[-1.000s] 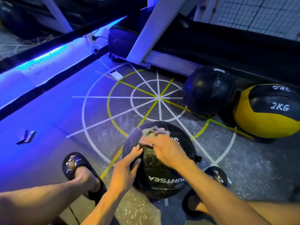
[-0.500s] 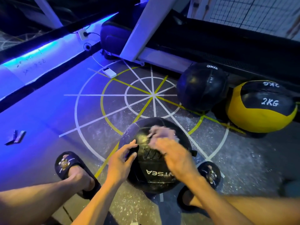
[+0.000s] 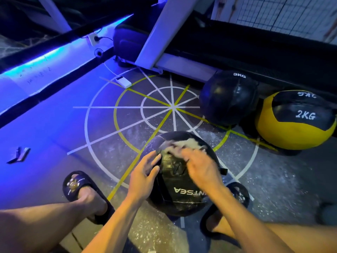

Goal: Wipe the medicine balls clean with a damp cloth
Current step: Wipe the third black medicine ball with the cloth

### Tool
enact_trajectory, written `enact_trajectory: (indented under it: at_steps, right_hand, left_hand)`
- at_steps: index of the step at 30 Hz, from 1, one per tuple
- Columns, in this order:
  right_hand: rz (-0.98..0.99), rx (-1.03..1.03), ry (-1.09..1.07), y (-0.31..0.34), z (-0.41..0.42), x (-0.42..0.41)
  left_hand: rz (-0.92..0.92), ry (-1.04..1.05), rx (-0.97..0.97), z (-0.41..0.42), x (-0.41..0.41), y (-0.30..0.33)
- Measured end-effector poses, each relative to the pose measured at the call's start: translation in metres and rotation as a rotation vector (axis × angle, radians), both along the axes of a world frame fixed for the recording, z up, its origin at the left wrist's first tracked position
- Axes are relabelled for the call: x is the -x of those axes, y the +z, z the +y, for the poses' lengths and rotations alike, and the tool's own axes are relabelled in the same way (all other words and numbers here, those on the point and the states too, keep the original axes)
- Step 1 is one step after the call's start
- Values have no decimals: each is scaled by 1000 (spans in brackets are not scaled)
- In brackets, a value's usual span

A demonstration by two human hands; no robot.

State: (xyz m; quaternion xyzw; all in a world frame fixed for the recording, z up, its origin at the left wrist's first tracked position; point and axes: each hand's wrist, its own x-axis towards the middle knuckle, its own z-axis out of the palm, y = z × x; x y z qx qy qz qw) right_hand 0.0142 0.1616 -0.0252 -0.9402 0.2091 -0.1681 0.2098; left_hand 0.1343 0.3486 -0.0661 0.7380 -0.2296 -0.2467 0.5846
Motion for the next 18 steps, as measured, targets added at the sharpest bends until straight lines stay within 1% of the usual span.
enact_trajectory:
  at_steps: [1,2,3,6,7,8,10,11,12,13,14,15,16,17,18]
  right_hand:
    - [-1,-55,-151,3,-12,-3]
    - [-18,-86,-218,7,-13,-10]
    - [-4,-67,-167,10,-2,-17]
    - [-26,28,301,4,41,-12]
    - [11,-34,352,9,40,-6]
    - [48,-121,295,17,29,-2]
    - [59,-208,16,23,-9,7]
    - [15,-232,-176,24,-29,13]
    - [-71,-281,-349,28,-47,19]
    - [-165,-298,-486,30,-59,25]
    - [-242,-287,-559,32,-66,31]
    - [-268,-244,-560,30,-65,31]
    - [-277,-155,-482,28,-60,29]
    - [-253,-39,-364,24,-47,23]
    - [-261,25,-230,20,-30,15]
  left_hand:
    - [4,-9,-8,-3,2,1]
    - [7,-12,-14,-5,3,1]
    - [1,-15,-19,-6,4,1]
    - [-40,4,-20,-7,-1,0]
    - [-42,14,-24,-6,-2,0]
    - [-49,14,-30,-6,-3,0]
    - [-93,-11,-55,-5,-2,1]
    - [-112,-24,-73,-6,-2,2]
    - [-116,-35,-82,-7,-3,2]
    - [-111,-46,-88,-8,-4,3]
    - [-93,-66,-82,-8,-6,1]
    - [-71,-81,-68,-10,-9,1]
    - [-47,-97,-51,-12,-11,3]
    - [-31,-109,-44,-14,-13,4]
    - [-21,-128,-46,-17,-15,6]
